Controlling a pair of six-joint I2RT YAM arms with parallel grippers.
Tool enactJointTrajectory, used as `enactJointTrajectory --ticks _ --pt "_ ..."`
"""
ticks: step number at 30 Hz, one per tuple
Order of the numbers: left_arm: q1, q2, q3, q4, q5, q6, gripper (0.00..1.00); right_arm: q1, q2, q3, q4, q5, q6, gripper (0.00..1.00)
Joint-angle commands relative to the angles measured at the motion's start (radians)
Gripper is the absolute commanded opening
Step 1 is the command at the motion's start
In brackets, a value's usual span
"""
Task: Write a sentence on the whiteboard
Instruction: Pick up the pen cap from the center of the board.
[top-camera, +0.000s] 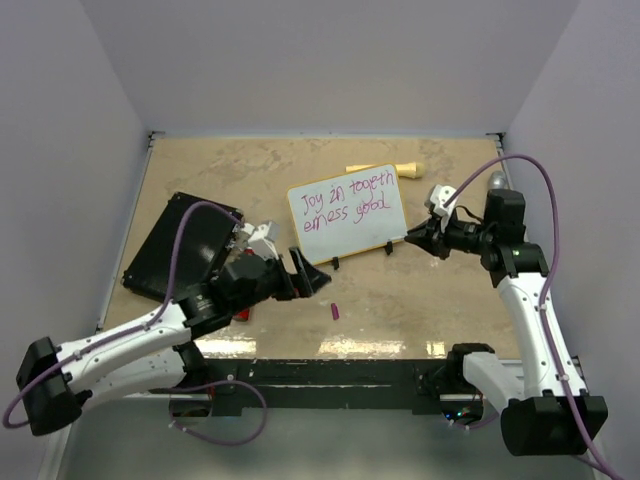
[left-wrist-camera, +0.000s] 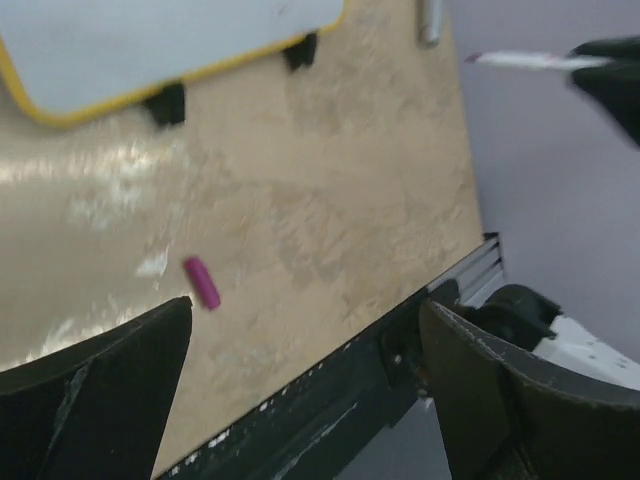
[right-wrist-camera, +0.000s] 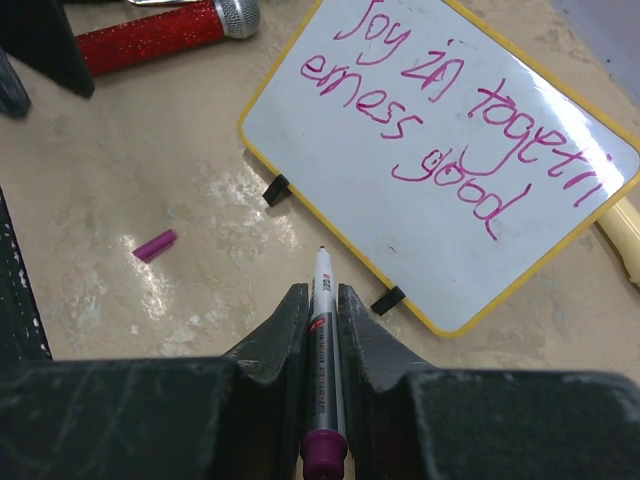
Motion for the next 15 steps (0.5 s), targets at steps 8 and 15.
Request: enactJointTrajectory --ticks 8,15 --pt "-0.260 0.544 0.328 -0.472 -0.312 -0.376 0.82 -0.036 -0.057 -0.024 0.055 -0.073 0.006 0.00" --pt "-0.270 0.740 0.426 -0.467 -0.261 -0.324 0.54 -0.041 -0.076 -0.029 0.046 -0.078 -0.001 0.00"
